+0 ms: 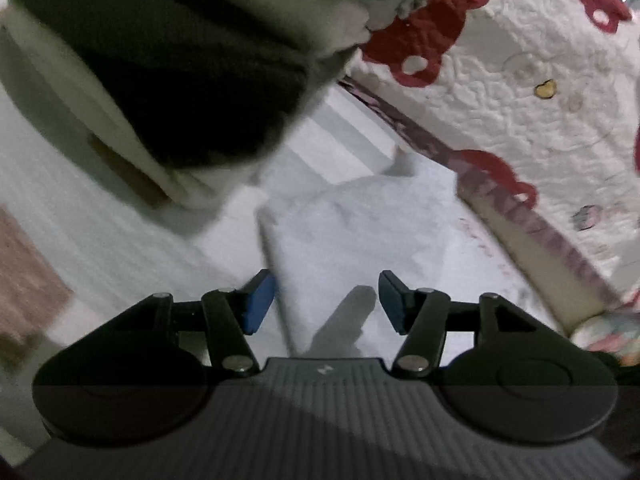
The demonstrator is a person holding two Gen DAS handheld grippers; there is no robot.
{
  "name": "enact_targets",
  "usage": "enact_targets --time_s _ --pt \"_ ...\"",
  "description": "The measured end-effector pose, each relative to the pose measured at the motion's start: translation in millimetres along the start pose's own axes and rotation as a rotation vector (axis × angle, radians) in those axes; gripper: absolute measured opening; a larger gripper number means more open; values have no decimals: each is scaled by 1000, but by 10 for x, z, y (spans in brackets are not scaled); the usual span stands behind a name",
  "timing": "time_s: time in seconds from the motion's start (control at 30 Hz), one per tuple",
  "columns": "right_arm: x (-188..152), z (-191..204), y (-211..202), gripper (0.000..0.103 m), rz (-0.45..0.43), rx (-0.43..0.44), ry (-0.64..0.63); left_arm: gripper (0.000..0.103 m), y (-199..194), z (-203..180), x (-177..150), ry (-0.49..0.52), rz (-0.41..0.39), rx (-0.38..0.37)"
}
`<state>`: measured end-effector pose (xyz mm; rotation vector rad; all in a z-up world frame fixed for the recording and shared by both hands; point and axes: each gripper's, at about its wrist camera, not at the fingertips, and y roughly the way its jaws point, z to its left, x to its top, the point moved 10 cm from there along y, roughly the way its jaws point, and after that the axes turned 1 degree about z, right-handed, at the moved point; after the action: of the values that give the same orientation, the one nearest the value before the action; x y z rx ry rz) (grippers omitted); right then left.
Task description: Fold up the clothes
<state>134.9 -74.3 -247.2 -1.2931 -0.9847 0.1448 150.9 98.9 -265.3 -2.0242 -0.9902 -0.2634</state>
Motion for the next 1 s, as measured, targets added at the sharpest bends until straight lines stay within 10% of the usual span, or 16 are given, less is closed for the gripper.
enact_targets --time_s 0.3,0.37,0.47,0.6,0.67,0.87,1.0 --pt "-91 71 55 51 11 -14 -46 56 121 -137 -104 -3 -39 -61" --pt "-84 69 63 51 -9 -3 -19 21 154 -116 -126 54 -46 -10" --pt "-69 82 87 52 -28 4 17 2 157 -177 -121 111 -41 10" --pt "-82 85 82 54 -41 11 37 1 -267 -454 40 252 -169 96" --pt "-102 60 73 56 -38 28 74 1 -527 -398 36 161 -219 163" --pt "-182 26 59 61 -49 52 90 6 -347 -28 -191 -7 -75 223" --pt "-211 26 34 62 -43 49 92 36 -340 -39 -153 0 -69 228"
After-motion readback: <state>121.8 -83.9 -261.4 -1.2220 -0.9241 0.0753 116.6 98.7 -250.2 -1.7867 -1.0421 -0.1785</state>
